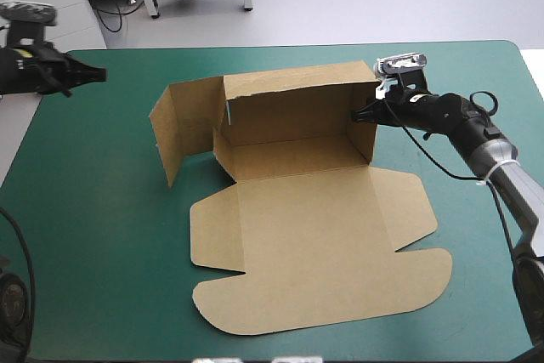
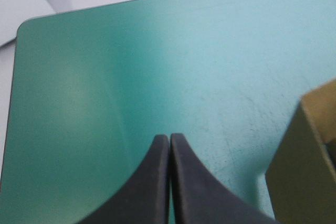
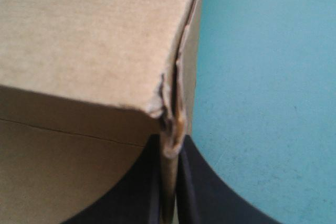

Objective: Fold the box

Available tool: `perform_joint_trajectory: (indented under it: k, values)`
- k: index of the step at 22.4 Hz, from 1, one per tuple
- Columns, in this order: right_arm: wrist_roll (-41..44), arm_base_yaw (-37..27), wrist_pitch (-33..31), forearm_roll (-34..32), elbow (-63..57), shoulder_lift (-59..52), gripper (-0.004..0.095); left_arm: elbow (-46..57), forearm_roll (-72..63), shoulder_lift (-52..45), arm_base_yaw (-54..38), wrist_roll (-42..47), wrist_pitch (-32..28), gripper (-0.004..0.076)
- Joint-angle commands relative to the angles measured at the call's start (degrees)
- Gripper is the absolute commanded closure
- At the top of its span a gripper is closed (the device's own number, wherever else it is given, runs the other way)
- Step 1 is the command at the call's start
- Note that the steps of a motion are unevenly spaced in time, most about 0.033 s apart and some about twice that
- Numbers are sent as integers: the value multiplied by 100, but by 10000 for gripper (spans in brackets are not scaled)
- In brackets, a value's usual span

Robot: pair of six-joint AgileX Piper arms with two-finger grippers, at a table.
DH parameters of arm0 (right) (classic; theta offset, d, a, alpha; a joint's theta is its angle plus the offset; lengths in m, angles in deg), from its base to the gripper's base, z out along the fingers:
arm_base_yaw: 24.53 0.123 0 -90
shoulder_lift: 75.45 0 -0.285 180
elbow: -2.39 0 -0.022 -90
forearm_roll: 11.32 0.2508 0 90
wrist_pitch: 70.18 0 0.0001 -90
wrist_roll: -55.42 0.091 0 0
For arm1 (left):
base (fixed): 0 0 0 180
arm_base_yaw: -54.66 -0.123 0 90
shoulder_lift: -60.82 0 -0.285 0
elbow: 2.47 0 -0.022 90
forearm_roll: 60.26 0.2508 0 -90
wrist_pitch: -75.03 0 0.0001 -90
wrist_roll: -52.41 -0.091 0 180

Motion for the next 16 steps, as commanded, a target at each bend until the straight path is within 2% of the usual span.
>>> perform_joint_trajectory:
  k: [1,2,4,7,8,12,16]
  values:
    - [11,-55,87,55,188,-221,930,293,-1145,-233,-1094,23,-212,739]
    - [11,-55,87,4,190,-221,930,711,-1683,-233,-1597,34,-257,739]
    - [11,-55,87,-30,190,-221,930,1324,-2454,-233,-2036,34,-568,739]
    - [11,-55,27,-127,251,-221,930,2267,-3075,-254,-2366,24,-1048,739]
    - [414,-55,-95,-425,425,-221,930,2606,-3086,-254,-2396,24,-1184,739]
    - [1668,-55,-1074,-1303,1222,-221,929,3109,-3195,-254,-2396,24,-1442,739]
    - [2722,-55,-2099,-2062,2020,-221,929,3297,-3319,-254,-2396,24,-1440,739]
